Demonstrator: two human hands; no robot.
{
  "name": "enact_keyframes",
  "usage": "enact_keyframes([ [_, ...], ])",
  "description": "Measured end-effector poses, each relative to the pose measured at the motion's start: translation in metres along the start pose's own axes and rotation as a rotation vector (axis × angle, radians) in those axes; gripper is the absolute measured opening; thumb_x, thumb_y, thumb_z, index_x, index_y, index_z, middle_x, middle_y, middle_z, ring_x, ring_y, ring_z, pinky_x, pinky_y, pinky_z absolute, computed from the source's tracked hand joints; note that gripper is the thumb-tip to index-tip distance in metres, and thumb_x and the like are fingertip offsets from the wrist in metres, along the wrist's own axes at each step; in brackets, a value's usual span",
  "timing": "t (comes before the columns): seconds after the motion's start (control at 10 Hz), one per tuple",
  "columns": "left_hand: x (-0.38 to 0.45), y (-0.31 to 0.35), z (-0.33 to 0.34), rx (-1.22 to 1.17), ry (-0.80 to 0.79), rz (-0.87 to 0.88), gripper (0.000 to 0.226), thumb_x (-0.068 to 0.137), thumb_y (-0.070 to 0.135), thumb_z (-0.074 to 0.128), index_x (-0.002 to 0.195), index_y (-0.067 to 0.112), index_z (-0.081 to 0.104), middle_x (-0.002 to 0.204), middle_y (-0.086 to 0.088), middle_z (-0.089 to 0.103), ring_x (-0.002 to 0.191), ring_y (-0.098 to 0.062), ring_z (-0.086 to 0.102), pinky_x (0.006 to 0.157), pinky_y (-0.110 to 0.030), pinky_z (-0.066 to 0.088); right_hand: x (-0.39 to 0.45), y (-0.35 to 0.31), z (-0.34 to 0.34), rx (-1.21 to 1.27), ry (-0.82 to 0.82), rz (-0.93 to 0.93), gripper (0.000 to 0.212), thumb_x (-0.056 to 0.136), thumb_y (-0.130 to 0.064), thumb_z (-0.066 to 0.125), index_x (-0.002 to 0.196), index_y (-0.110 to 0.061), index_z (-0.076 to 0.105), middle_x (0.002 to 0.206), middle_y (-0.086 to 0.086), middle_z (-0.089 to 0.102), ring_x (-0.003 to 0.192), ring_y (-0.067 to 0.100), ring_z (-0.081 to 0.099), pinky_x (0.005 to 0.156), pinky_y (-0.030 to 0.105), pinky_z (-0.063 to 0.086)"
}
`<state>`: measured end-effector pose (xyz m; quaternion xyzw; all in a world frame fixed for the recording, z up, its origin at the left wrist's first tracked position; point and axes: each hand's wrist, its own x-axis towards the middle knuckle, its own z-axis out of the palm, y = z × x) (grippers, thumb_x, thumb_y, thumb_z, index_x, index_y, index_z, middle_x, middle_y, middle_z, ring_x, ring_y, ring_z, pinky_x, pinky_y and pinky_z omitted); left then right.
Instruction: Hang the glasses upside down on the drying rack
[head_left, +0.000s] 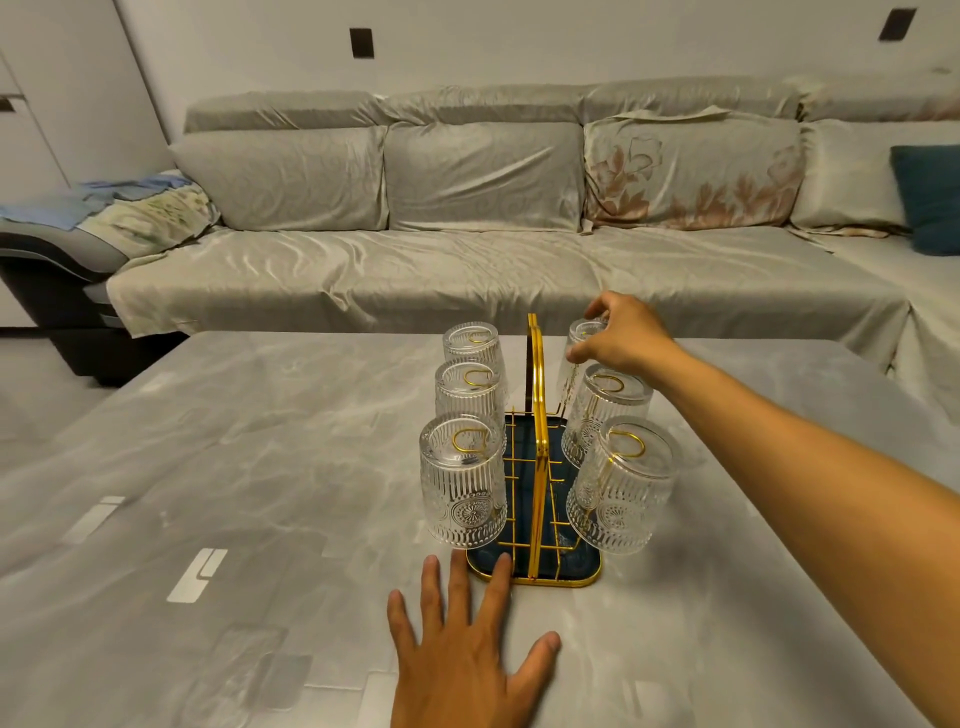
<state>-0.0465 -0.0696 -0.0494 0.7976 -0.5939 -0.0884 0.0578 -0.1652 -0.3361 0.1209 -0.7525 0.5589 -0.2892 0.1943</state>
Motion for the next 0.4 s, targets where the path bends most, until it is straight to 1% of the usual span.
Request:
enact_keyframes([
  [0.1,-0.002,0.002,-0.002,0.055,0.132,0.054,0.078,0.069,0.089,0.011,0.141,0.060,0.000,0.157,-0.006,0.001,0.144,-0.036,-0.001,0.099,-0.049,-0.027,-0.002,0.000,0.002,-0.035,-0.027,0.004,0.060,0.058,-0.027,0.086,0.110,-0.020,0.055,0.110,0.007,0.058,0.092,0.025,0.055,0.071,0.037,0.051],
  [0.2,-0.005,0.006,-0.012,-0.049,0.035,0.042,0.074,0.071,0.087,0.023,0.136,0.055,0.039,0.147,-0.013,0.041,0.135,-0.040,0.037,0.105,-0.047,-0.011,0.000,-0.002,0.003,-0.032,-0.054,0.034,0.059,0.059,-0.026,0.085,0.108,-0.021,0.054,0.109,0.007,0.058,0.091,0.025,0.055,0.071,0.037,0.052],
  [0.3,0.004,0.000,-0.001,0.016,0.032,0.020,0.082,0.057,0.096,-0.005,0.128,0.063,-0.027,0.151,0.001,-0.022,0.137,-0.028,-0.026,0.091,-0.051,-0.038,-0.003,-0.003,0.002,0.001,-0.097,0.039,0.060,0.063,-0.029,0.083,0.113,-0.019,0.051,0.117,0.010,0.056,0.096,0.027,0.056,0.079,0.042,0.053],
  [0.4,0.006,-0.002,0.003,-0.003,-0.055,0.016,0.085,0.056,0.095,-0.006,0.123,0.056,-0.039,0.145,0.005,-0.034,0.136,-0.024,-0.034,0.088,-0.051,-0.041,-0.016,-0.007,-0.006,0.080,-0.017,0.011,0.063,0.072,-0.035,0.078,0.124,-0.016,0.048,0.129,0.010,0.051,0.109,0.027,0.052,0.087,0.042,0.049],
])
